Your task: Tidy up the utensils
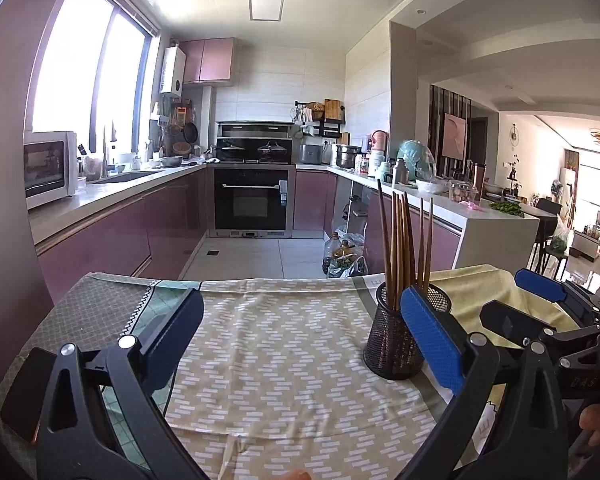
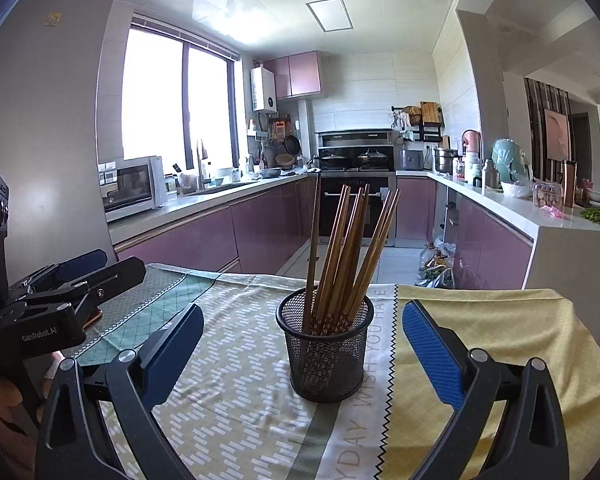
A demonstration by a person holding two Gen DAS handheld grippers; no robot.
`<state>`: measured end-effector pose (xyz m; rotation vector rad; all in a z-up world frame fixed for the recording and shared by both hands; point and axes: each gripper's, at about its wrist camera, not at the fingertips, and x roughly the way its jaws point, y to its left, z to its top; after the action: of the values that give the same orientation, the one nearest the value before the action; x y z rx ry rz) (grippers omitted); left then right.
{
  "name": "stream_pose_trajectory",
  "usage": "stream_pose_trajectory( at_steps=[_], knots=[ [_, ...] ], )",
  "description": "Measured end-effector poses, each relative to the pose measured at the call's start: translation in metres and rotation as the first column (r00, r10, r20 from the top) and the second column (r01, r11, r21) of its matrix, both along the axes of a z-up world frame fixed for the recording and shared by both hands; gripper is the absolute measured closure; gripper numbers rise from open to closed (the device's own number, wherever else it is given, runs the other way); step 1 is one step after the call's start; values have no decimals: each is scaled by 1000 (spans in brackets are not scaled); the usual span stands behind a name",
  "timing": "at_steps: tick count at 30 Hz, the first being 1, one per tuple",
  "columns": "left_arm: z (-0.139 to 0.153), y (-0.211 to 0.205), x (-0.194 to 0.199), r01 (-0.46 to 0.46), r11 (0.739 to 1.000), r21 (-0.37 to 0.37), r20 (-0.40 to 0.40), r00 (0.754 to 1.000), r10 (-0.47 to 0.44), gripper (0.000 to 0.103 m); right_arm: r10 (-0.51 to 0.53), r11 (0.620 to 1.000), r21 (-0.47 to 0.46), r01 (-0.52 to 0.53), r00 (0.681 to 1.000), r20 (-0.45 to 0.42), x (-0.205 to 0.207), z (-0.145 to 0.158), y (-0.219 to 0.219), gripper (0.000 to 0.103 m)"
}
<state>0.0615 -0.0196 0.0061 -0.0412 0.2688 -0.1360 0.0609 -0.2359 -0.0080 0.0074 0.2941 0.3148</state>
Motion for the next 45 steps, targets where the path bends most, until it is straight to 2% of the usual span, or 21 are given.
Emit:
stream_pose_trajectory(
  at_steps=[7, 18, 45],
  knots=[
    [1, 7, -23, -28, 999, 18, 62, 998, 27, 6, 10, 1000, 5, -10, 999, 31, -14, -1, 6, 7],
    [3, 11, -42, -38, 999, 18, 101, 994, 36, 6, 7, 1000, 14, -8, 999, 51, -23, 1, 11, 7],
    [10, 11, -49, -47, 999, 16, 122, 992, 45, 6, 8, 1000, 26, -10, 998, 64, -27, 1, 12, 7]
  ],
)
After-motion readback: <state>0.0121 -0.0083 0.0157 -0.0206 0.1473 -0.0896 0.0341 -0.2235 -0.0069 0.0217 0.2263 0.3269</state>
